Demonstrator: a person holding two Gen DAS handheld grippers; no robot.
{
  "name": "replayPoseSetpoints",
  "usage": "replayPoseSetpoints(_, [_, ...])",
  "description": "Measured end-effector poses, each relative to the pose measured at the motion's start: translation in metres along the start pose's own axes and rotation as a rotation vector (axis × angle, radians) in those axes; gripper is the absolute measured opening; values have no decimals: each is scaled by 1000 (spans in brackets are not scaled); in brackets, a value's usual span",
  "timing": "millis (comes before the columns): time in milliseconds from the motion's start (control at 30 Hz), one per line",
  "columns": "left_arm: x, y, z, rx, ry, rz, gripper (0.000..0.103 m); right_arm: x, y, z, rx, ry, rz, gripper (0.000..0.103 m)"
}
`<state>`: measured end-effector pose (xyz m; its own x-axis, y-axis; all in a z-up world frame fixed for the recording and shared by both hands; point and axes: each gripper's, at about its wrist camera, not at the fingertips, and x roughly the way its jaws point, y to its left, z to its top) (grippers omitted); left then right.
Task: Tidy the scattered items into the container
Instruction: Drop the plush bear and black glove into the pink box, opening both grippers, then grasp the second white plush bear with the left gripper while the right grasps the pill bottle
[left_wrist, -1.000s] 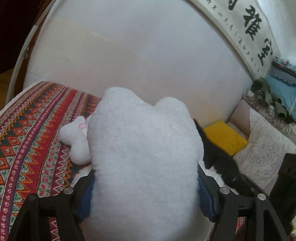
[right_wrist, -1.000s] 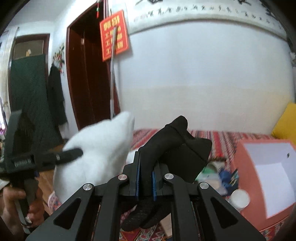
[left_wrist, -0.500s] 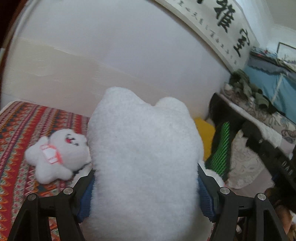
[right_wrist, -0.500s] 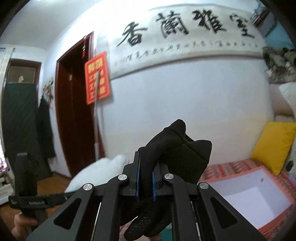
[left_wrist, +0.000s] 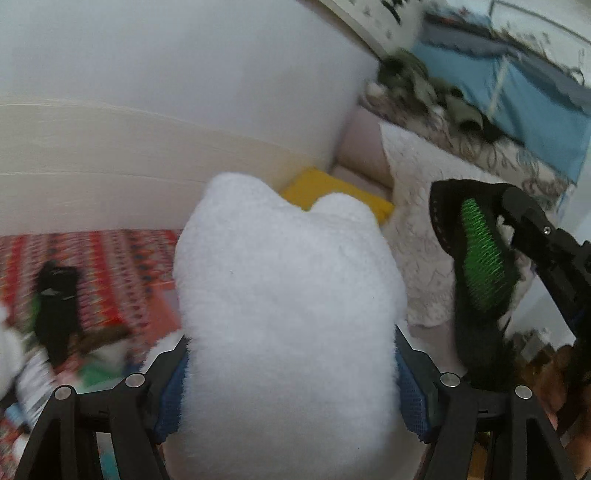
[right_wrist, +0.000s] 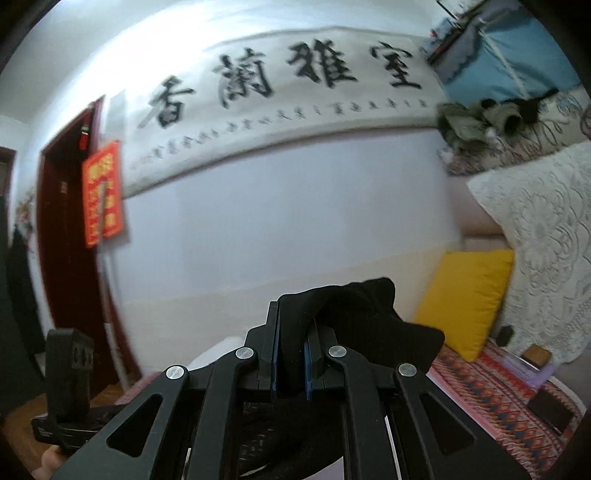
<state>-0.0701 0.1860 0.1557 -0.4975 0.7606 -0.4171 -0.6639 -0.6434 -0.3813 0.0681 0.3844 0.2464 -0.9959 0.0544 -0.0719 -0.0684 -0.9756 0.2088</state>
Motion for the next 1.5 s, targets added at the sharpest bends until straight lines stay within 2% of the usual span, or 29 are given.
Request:
replayPoseSetpoints(100, [55,-3,8,-12,73,10,94,37,-35,-8,24,97,-22,10])
replayPoseSetpoints(133, [74,3,8,-32,118,16,96,48,-45,-10,29,140,-18,14])
replayPoseSetpoints(167, [96,11,7,-67,182,25,96,68,-56,-17,47,220,-35,21])
replayPoseSetpoints(200, [109,18,5,-103,228,34,96,75,-64,-23,70,254,-64,33])
replayPoseSetpoints(233, [119,27,2,-157,279,43,96,82,-73,-30,94,288,-92,68])
replayPoseSetpoints(267, [118,35,-1,-192,288,39,96,89,-81,-36,117,322,-120,90])
replayPoseSetpoints(300, [110,40,-2,-203,270,37,96,87,-85,-42,128,318,-126,92])
replayPoseSetpoints(333, [100,45,-3,-210,250,40,96,86,-85,-45,128,318,-128,92])
replayPoseSetpoints(433, [50,61,-14,-179,183,127,96,78,-84,-53,133,339,-128,92])
replayPoseSetpoints(533, [-4,82,-39,-156,133,233,97,71,-61,-63,143,341,-42,93])
replayPoseSetpoints(633, [-52,110,-79,-166,117,360,97,66,-17,-83,102,360,44,96])
replayPoseSetpoints(767, [-106,151,-130,-230,124,483,97,76,56,-125,35,463,210,97])
replayPoseSetpoints(867, [-137,179,-151,-291,125,546,97,90,115,-168,-62,568,289,97])
replayPoseSetpoints(967, [-165,203,-159,-336,101,570,97,106,169,-202,-160,665,379,97])
replayPoseSetpoints(1133, [-191,226,-163,-348,79,600,97,119,239,-243,-344,739,457,97])
replayPoseSetpoints(1300, [-196,253,-156,-329,111,616,97,144,261,-254,-412,760,501,97])
replayPoseSetpoints(1367, [-188,264,-151,-280,149,633,98,155,268,-260,-452,766,509,97])
replayPoseSetpoints(1400, [-179,270,-147,-223,181,659,98,161,268,-264,-472,765,508,97])
replayPoseSetpoints(1500, [-157,285,-136,-127,207,699,98,176,263,-274,-448,748,489,97])
